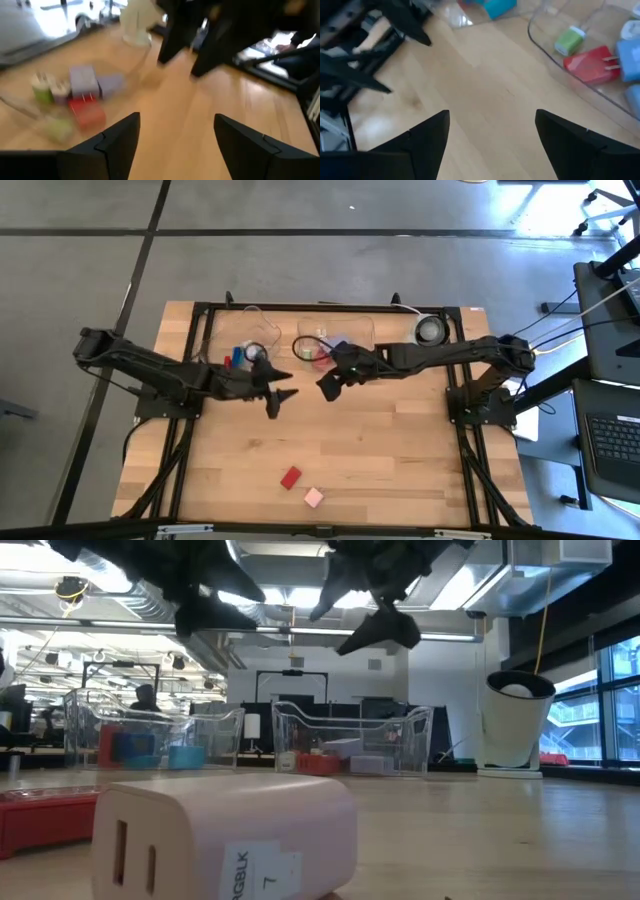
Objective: Pick & Place Office items
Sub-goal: Put the red digital timer into the left transparent bin
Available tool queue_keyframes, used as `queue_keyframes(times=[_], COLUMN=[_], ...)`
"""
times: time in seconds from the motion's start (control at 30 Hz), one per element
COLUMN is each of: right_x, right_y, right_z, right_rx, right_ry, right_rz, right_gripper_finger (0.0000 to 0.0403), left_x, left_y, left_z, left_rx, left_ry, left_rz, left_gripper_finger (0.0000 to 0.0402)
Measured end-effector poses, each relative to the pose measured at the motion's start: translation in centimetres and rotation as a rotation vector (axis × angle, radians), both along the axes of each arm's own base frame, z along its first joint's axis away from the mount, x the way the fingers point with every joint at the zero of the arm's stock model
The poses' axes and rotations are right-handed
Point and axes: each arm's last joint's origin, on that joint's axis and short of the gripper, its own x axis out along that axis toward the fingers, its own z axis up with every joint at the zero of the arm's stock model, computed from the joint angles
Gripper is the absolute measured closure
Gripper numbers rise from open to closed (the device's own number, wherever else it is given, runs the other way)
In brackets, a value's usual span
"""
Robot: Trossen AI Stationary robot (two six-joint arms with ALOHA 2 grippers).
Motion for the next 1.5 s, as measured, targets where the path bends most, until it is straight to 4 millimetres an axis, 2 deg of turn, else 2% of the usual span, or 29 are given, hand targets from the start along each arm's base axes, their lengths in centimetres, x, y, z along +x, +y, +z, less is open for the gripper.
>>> queue_keyframes(times=[0.2, 0.4, 0.53, 0.8, 0.97, 1.13, 1.23, 1.33, 1.5], right_x=[-1.7, -3.2, -3.6, -4.5, -5.1, -5.3, -5.3, -5.3, -5.3], right_y=[1.5, 3.7, 5.2, 6.3, 6.2, 6.2, 6.2, 6.2, 6.2], right_z=[1.3, 1.9, 1.8, 1.4, 1.0, 0.9, 0.9, 0.9, 0.9], right_rx=[0.014, 0.002, -0.027, -0.136, -0.116, -0.119, -0.114, -0.111, -0.113], right_ry=[0.035, 0.087, 0.107, 0.180, 0.250, 0.271, 0.271, 0.271, 0.271], right_rz=[0.097, 0.171, 0.236, 0.201, 0.178, 0.179, 0.173, 0.173, 0.174], right_gripper_finger=[0.0113, 0.0119, 0.0120, 0.0120, 0.0120, 0.0120, 0.0120, 0.0120, 0.0120], left_x=[1.2, 1.7, 1.8, 4.1, 5.7, 6.3, 6.7, 7.1, 7.3], left_y=[-2.4, -6.6, -9.6, -15.1, -17.6, -18.8, -19.1, -19.5, -20.1], left_z=[-2.8, -6.6, -8.0, -7.8, -8.6, -8.9, -8.3, -8.2, -9.2], left_rx=[-0.133, -0.203, -0.283, -0.249, -0.164, -0.036, 0.005, -0.049, -0.146], left_ry=[0.080, 0.197, 0.206, 0.207, 0.346, 0.569, 0.649, 0.647, 0.648], left_rz=[-0.018, -0.108, -0.165, -0.230, -0.235, -0.212, -0.182, -0.149, -0.129], left_gripper_finger=[0.0133, 0.0134, 0.0132, 0.0134, 0.0134, 0.0134, 0.0134, 0.0134, 0.0134])
